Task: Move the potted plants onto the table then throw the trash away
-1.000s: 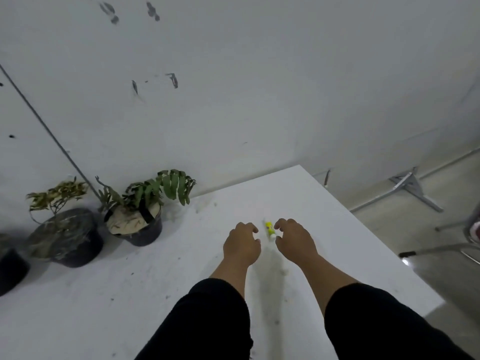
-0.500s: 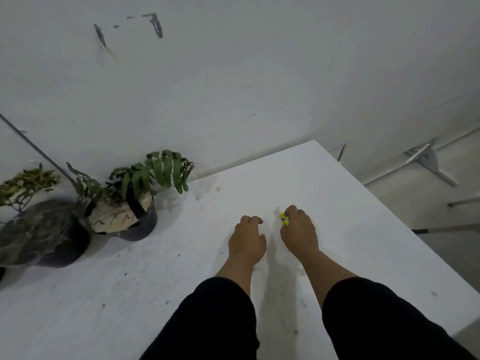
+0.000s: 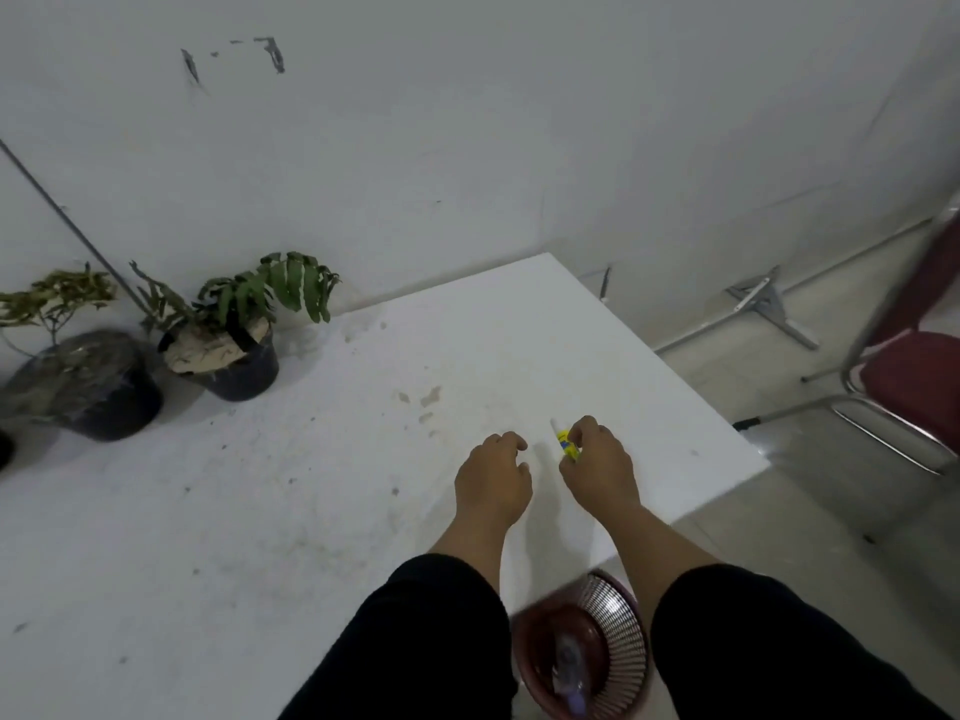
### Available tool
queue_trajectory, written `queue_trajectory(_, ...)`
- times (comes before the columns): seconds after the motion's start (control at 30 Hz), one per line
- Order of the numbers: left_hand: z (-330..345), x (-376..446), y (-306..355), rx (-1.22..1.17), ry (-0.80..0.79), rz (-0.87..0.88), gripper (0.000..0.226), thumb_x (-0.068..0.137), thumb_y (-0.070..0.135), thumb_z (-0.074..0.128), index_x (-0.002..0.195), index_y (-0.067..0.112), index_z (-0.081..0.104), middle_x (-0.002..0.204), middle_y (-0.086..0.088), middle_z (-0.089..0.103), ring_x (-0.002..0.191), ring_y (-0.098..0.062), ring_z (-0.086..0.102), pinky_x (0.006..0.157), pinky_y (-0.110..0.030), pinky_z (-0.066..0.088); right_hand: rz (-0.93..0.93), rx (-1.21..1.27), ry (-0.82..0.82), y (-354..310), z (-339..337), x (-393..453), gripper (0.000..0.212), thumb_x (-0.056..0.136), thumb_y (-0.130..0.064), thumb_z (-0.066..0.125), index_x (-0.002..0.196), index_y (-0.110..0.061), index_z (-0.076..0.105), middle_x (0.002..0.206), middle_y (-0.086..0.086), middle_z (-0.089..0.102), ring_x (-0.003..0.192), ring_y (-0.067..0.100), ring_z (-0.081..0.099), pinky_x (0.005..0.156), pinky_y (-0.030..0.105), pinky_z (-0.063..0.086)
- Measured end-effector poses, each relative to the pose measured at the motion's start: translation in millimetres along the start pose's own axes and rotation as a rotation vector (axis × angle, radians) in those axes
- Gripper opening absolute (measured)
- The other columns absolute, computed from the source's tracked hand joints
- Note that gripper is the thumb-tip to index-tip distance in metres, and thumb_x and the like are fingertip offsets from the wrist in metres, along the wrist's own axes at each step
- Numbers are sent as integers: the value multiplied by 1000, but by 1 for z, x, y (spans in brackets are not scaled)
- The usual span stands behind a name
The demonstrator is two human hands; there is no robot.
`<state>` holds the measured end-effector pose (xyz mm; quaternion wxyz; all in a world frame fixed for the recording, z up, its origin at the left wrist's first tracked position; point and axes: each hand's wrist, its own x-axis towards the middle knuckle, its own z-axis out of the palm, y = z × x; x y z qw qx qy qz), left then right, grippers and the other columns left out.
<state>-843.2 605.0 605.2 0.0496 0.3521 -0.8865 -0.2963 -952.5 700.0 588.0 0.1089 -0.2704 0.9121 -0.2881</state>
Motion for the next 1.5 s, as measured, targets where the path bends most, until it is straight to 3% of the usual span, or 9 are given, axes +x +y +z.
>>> queue_trajectory(0.3,70,-121,46,-23,-86,76,30,89,20,49,117,23,58,117,2,62,109,-20,59,89,-34,47,64,24,0,83,-35,-124,27,78,-9,59,103,-15,49,101,9,60,88,29,57,70,39,49)
queue_trajectory(0.53,121,-158,20,12,-156,65,24,87,23,52,109,25,61,116,0,63,108,-24,60,88,-35,50,158,50,21,141,1,-184,19,81,-12,58,97,-15,49,96,7,58,82,27,54,63,33,39)
queue_trajectory(0.87,264,-143,-73,33,-276,-80,26,87,23,54,112,23,60,118,1,63,108,-22,61,88,-34,52,342,-47,-154,245,143,-178,16,83,-13,58,97,-6,54,97,16,62,80,28,56,65,31,40)
queue_trajectory(0.97,311,-129,-103,32,-314,-118,30,87,24,53,117,23,58,122,1,61,112,-22,59,91,-36,51,411,-58,-209,276,192,-169,16,87,-17,57,98,-5,56,95,14,65,74,21,51,65,28,38)
queue_trajectory(1.13,370,-104,-146,58,-369,-160,36,87,25,53,124,24,55,126,-1,59,115,-24,58,93,-38,52,510,-38,-241,322,251,-154,20,88,-21,58,101,-6,55,95,11,64,79,25,57,66,31,43)
queue_trajectory(1.23,388,-95,-162,57,-393,-152,31,87,23,53,119,23,57,122,-2,61,111,-26,59,90,-39,53,536,2,-257,340,272,-148,15,88,-23,60,94,-13,50,93,8,63,80,25,60,69,36,51)
queue_trajectory(1.33,395,-83,-172,55,-410,-150,30,87,23,54,116,25,58,123,-2,62,111,-25,60,91,-37,52,504,-13,-272,349,280,-144,11,87,-13,57,98,-13,53,96,7,62,81,22,57,72,35,53)
queue_trajectory(1.5,376,-73,-159,29,-383,-136,26,86,23,55,111,26,62,121,0,63,110,-24,60,89,-32,49,410,-1,-288,335,251,-148,14,88,-12,56,101,-10,60,97,6,66,78,18,56,63,24,45)
